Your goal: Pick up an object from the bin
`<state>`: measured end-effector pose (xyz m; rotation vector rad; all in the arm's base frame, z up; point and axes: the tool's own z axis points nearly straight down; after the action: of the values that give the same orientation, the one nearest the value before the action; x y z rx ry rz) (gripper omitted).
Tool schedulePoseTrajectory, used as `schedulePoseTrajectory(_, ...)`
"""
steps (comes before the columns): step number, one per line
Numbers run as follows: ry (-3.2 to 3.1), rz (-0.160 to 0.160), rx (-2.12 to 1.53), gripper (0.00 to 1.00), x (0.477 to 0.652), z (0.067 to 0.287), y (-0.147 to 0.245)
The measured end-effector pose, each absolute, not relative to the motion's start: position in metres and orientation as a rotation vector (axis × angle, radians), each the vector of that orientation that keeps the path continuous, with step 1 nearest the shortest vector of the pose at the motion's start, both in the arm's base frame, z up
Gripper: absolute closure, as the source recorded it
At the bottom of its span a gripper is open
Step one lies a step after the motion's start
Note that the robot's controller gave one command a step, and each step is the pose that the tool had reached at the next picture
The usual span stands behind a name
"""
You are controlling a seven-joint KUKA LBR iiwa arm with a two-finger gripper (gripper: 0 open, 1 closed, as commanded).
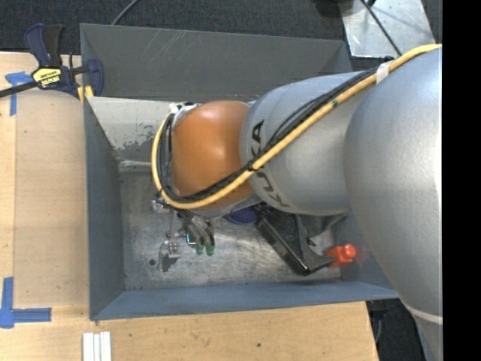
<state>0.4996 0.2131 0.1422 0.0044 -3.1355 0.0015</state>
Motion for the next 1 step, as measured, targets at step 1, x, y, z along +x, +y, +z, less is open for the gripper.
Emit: schedulePoseTrajectory(1, -3.131, -0.005, 0.285, 0.0, 0.5529, 0.073, 0.1525)
